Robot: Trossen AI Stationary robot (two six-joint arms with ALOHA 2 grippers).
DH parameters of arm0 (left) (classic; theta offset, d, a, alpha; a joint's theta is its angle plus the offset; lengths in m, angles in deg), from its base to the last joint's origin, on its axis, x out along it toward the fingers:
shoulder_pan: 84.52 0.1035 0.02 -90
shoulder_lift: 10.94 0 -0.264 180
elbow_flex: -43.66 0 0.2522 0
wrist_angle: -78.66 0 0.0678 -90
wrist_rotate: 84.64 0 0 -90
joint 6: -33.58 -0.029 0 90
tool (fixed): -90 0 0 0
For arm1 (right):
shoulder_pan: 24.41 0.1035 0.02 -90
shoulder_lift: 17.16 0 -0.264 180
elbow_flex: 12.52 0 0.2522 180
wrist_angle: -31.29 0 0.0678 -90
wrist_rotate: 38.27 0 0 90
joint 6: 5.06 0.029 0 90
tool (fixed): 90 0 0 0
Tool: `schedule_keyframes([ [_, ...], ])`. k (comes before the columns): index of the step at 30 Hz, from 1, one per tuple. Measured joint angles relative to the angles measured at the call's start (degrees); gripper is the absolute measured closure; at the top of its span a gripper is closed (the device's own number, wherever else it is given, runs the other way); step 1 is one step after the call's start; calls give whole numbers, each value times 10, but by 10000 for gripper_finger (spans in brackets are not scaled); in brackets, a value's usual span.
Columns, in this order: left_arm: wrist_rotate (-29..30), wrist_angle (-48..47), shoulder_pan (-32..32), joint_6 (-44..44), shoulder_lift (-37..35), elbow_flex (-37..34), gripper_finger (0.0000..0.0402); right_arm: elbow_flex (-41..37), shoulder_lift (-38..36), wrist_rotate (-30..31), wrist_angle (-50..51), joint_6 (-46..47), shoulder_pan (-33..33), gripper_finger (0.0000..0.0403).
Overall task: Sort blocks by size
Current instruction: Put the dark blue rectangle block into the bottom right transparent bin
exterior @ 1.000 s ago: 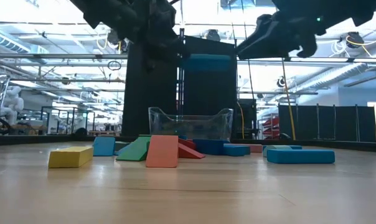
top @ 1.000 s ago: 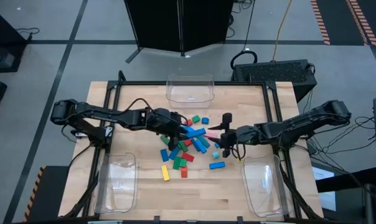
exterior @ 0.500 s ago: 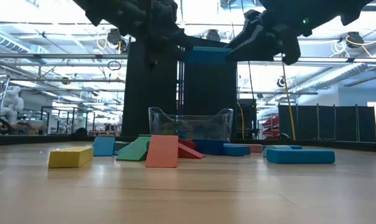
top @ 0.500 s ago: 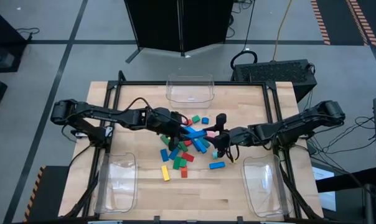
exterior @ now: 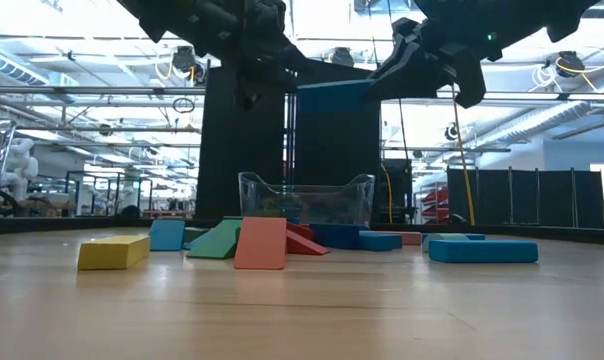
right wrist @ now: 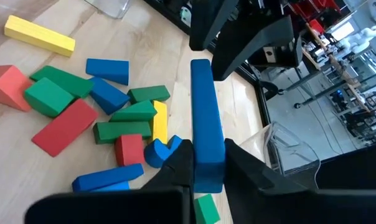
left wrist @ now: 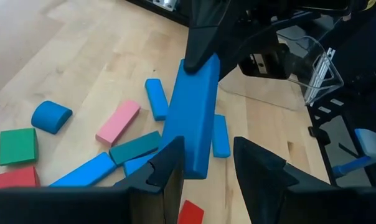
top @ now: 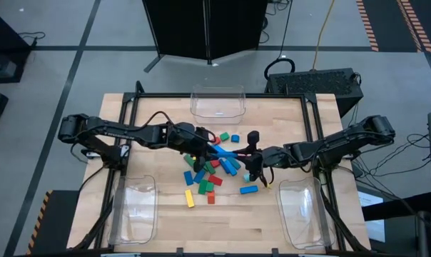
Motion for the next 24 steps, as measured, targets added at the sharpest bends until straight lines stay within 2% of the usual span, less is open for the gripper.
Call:
schedule_keyframes([
  [6, 3, -12, 0, -52, 0, 0, 264, 0, -25, 43, 54, 24, 9, 356],
  [11, 12, -16, 0, -109, 0, 0, 263, 0, -93, 65, 151, 73, 34, 356],
  [19, 138, -19, -14, -230, 0, 0, 263, 6, -224, 58, 367, 233, 85, 356],
  [24, 201, -17, -19, -266, 0, 0, 263, 67, -256, 23, 542, 361, 114, 356],
])
